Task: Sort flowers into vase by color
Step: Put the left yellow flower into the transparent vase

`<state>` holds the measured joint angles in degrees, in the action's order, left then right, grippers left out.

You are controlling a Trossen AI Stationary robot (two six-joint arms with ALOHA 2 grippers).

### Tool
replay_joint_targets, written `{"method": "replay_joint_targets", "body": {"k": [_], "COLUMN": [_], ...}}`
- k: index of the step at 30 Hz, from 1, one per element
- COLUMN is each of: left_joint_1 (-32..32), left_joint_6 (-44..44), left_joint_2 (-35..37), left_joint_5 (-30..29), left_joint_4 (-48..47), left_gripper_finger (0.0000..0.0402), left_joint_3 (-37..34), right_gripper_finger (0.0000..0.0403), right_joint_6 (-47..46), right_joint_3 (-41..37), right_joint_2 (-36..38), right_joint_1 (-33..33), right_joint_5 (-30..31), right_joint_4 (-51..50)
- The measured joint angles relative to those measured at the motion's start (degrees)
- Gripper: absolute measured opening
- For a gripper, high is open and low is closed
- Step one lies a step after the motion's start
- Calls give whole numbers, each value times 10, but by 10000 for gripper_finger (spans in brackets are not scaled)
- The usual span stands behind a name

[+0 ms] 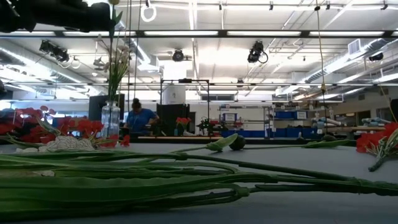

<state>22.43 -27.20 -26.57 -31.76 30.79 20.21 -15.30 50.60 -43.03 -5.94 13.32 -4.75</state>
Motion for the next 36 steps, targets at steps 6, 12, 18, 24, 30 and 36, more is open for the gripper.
{"method": "replay_joint_targets", "body": {"k": [6,12,18,24,30,36], "left_joint_1": [13,21,49,80,96,113], "left_joint_6": [1,-7,1,47,65,90], "left_joint_2": [0,0,0,-1,-13,-20], "left_joint_5": [1,2,24,50,52,52], "left_joint_4": [23,24,23,20,18,7], "left_gripper_finger": [11,11,11,11,11,12], "left_joint_3": [0,0,1,0,0,0], "right_gripper_finger": [147,147,147,147,147,147], "right_joint_6": [0,0,0,0,0,0], "right_joint_3": [0,0,0,0,0,0], "right_joint_2": [0,0,0,0,0,0], "right_joint_1": [0,0,0,0,0,0], "right_joint_5": [0,0,0,0,0,0], "right_joint_4": [0,0,0,0,0,0]}}
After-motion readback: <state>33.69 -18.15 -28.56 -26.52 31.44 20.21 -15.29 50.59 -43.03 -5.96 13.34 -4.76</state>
